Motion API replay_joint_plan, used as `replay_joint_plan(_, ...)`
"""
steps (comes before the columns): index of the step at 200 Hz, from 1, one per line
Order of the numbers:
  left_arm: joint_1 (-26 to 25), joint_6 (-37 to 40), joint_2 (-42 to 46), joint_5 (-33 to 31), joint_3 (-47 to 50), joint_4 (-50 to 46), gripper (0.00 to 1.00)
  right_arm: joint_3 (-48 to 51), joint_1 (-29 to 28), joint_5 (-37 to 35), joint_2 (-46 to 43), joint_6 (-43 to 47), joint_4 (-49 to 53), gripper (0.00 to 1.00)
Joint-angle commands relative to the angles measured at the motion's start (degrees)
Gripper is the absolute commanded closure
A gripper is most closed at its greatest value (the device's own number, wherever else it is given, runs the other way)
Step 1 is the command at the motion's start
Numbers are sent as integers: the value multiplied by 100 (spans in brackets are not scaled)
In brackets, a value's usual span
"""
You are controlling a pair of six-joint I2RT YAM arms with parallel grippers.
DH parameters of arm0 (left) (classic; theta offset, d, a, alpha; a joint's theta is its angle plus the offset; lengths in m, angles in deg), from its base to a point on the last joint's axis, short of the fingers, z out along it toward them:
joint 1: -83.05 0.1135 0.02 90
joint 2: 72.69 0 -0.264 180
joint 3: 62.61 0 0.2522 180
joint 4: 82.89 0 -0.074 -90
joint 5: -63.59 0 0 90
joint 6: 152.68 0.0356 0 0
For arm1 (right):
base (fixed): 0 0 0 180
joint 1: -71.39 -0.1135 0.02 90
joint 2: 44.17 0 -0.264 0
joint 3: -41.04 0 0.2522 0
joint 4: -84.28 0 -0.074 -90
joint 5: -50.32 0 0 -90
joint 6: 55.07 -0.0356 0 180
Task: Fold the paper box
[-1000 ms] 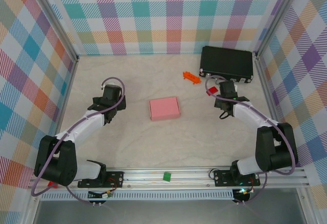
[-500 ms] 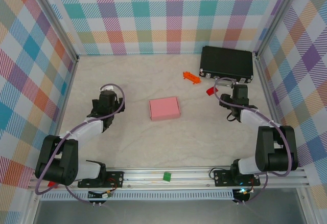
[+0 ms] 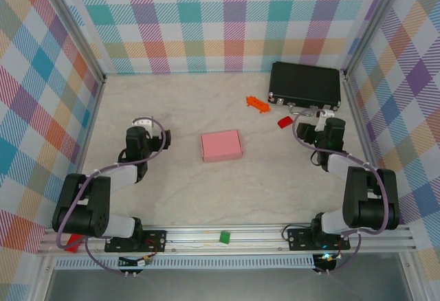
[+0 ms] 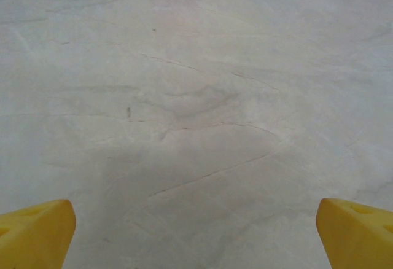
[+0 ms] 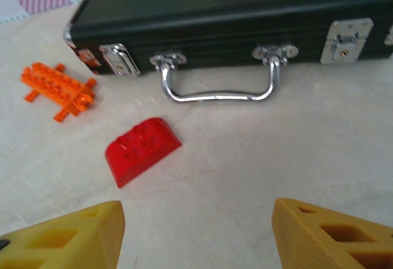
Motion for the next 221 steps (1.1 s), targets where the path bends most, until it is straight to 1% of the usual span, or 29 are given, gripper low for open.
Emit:
replay_joint_plan(1,115,41,-290,475,43,722,0,181,66,613,53,120,-632,34)
replay_joint_plan(24,116,49,-454,523,125,987,0,428,71,752,85,186,-1016,34)
replay_joint_plan(27,123,49,-469,516,147,1042,0,467,70,775,104,177,-1236,34)
replay_joint_plan(50,116,59,-681,512,272,1440,0,803,63,824,221,188,-1964,33)
replay_joint_plan(77,121,55,-1033,410,463,2142,0,920,62,804,164,215,-2096,31)
replay_joint_plan(86,117,-5,-950,321,441,1938,0,968,53,799,180,222,-2213,30)
replay_joint_plan(95,122,-55,-1022,144,405,2011,0,1009,43,801,185,236,-2280,29)
replay_joint_plan(105,124,-179,-994,-139,281,1692,0,1069,21,806,209,267,-2413,28)
replay_joint_plan(112,124,-192,-1025,-161,301,1797,0,1129,-15,775,245,304,-2537,27)
replay_joint_plan(125,122,-213,-1016,-209,300,1784,0,1276,-112,634,499,381,-3003,27)
replay_joint_plan(133,119,-210,-1002,-221,306,1766,0,1355,-133,583,738,325,-3519,24)
replay_joint_plan(136,119,-211,-996,-207,306,1772,0,1339,-139,577,702,337,-3441,24)
replay_joint_plan(143,121,-205,-1007,-221,314,1802,0,1212,-146,519,518,374,-2873,21)
replay_joint_plan(150,123,-206,-1002,-214,309,1781,0,1122,-167,372,574,337,-2781,9)
replay_joint_plan(152,119,-199,-1011,-217,311,1784,0,1103,-172,358,613,326,-2813,2)
replay_joint_plan(154,111,-206,-1009,-215,311,1785,0,1083,-175,365,647,324,-2832,0)
replay_joint_plan(160,122,-206,-1008,-214,306,1777,0,993,-190,384,671,359,-2697,1)
replay_joint_plan(169,124,-202,-1008,-215,311,1785,0,888,-322,135,608,430,-2364,1)
replay_joint_plan(181,121,-198,-1009,-207,314,1785,0,866,-369,5,642,453,-2397,1)
replay_joint_plan(221,121,-197,-1017,-206,306,1768,0,866,-376,6,620,455,-2347,1)
